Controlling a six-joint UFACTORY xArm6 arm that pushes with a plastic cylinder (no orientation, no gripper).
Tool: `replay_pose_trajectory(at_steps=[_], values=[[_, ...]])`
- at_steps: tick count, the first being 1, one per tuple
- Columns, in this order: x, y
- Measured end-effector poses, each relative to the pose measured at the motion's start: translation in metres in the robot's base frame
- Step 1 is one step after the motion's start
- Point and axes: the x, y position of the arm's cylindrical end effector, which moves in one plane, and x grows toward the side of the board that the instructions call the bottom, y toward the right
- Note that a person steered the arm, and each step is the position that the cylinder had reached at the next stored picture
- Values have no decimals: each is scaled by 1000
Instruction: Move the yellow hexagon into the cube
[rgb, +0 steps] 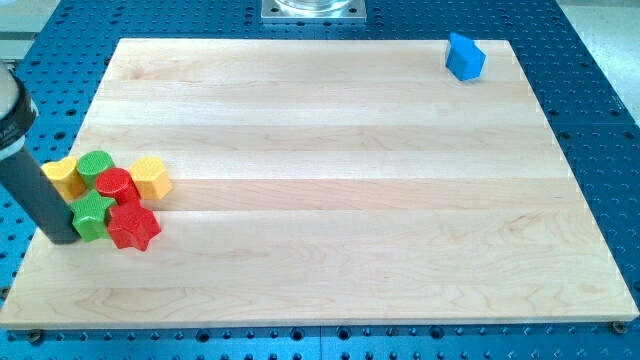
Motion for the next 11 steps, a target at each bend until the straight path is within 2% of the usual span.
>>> replay_pose_trajectory(at_steps=[2,4,5,6,7,8,9,10,11], values=[[-56,13],[-59,81],[-85,119],[-137,200],[-134,215],[-102,178],[-85,245],[-158,339],[-179,376]])
